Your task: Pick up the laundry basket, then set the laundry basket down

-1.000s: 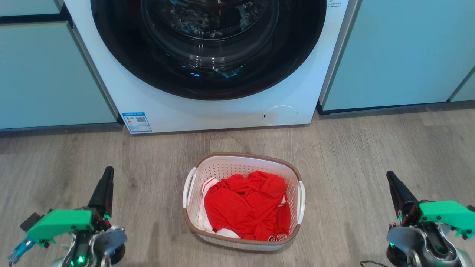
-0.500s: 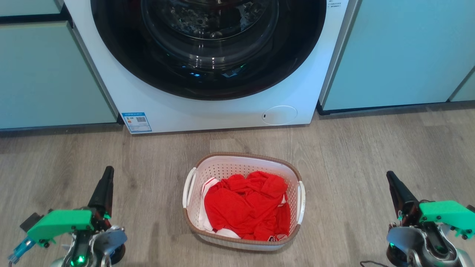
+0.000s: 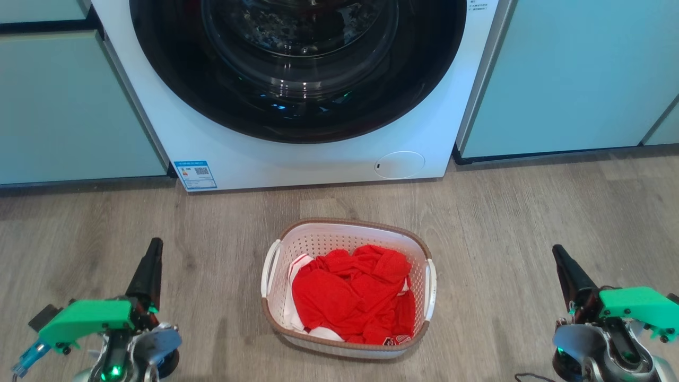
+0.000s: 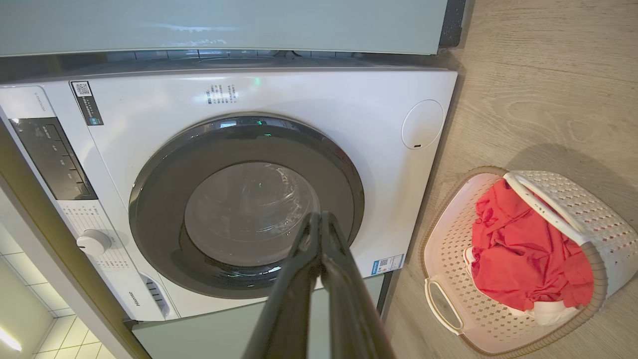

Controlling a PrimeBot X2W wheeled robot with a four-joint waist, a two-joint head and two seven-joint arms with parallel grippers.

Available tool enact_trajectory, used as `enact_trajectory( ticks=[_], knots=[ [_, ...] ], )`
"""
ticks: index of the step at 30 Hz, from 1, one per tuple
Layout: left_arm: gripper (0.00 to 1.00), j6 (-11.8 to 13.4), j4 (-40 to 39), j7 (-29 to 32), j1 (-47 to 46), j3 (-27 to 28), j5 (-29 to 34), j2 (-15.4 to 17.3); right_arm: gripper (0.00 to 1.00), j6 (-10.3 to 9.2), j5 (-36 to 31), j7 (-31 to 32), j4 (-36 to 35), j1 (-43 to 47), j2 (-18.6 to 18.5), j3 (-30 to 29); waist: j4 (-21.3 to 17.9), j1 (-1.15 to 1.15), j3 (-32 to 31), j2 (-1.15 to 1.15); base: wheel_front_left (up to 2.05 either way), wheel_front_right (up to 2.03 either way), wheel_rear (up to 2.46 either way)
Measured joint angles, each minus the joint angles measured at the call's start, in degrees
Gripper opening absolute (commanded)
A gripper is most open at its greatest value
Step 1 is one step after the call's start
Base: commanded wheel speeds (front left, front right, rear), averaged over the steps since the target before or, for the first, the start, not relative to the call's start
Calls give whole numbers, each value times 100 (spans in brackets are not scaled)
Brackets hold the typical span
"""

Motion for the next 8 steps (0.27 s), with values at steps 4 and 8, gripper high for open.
enact_trajectory(
  ticks=[4,8],
  knots=[
    [0,0,0,0,0,0,0,0,0,0,0,0,0,0,0,0,0,0,0,0,0,0,0],
    [0,0,0,0,0,0,0,0,0,0,0,0,0,0,0,0,0,0,0,0,0,0,0]
  ],
)
